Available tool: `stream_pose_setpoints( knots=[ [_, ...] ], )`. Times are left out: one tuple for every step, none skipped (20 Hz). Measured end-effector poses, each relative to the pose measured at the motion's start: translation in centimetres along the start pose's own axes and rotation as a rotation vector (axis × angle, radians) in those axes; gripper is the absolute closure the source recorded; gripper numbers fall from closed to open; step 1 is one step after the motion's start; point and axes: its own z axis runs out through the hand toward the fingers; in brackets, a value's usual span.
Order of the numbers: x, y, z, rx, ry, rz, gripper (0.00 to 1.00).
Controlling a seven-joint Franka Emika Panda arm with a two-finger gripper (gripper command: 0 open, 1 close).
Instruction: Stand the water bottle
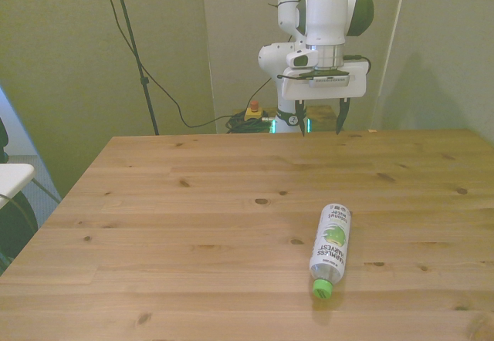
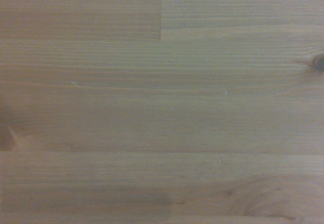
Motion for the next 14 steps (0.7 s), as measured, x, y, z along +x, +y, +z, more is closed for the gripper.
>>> stream_pose_setpoints(
  knots=[
    [0.0,0.0,0.0,0.000,0.000,0.000,0.00],
    [0.0,0.0,0.1,-0.001,-0.001,0.000,0.00],
    [0.0,-0.1,0.0,0.001,0.000,0.001,0.00],
    [0.1,-0.3,-0.4,0.007,0.005,0.003,0.00],
    [0.4,-0.6,-0.9,0.017,0.013,0.009,0.00],
    [0.8,-0.9,-1.7,0.029,0.021,0.017,0.00],
    [1.4,-1.2,-2.6,0.042,0.030,0.028,0.00],
    [2.1,-1.5,-3.5,0.057,0.040,0.041,0.00],
    [3.0,-1.8,-4.3,0.069,0.047,0.055,0.00],
    [4.0,-2.2,-5.0,0.076,0.051,0.070,0.00],
    [4.9,-2.7,-5.6,0.085,0.056,0.086,0.00],
    [6.0,-3.3,-6.1,0.093,0.061,0.100,0.00],
    [7.0,-4.1,-6.5,0.099,0.065,0.113,0.00],
    [8.1,-5.1,-6.6,0.104,0.067,0.125,0.00]
  ],
)
